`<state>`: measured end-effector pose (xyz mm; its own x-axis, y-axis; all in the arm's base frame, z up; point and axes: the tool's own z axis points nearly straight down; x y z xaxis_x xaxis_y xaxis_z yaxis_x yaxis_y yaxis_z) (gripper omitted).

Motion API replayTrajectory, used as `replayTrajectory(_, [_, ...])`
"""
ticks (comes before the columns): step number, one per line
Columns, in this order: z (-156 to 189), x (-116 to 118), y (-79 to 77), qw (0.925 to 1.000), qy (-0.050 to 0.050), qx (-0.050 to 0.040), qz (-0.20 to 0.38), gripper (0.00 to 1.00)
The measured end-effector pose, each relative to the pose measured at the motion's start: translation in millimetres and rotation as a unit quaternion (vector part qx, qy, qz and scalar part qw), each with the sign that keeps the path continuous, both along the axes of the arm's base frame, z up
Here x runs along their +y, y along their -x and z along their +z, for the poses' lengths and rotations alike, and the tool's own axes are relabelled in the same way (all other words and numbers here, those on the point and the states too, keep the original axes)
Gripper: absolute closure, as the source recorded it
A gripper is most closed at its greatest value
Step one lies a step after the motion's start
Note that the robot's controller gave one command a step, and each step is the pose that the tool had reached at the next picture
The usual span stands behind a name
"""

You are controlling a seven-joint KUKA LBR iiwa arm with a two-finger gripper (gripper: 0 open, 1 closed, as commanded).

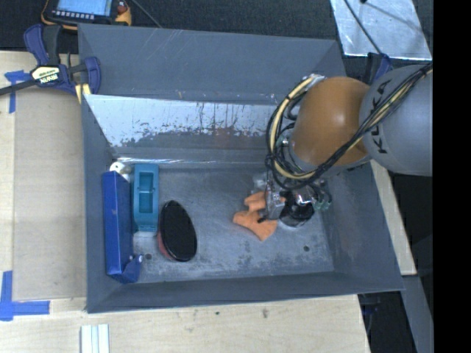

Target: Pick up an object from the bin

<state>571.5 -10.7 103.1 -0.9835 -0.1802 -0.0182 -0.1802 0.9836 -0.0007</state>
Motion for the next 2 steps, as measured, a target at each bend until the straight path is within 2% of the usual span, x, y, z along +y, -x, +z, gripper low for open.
replayTrajectory(1, [-19.7, -31.2, 0.6, 0.9999, 0.002, 0.0132, -0.001, 1.00])
replayTrajectory(2, [61.9, 2.0, 1.0, 1.0000, 0.001, 0.0092, 0.004, 1.00])
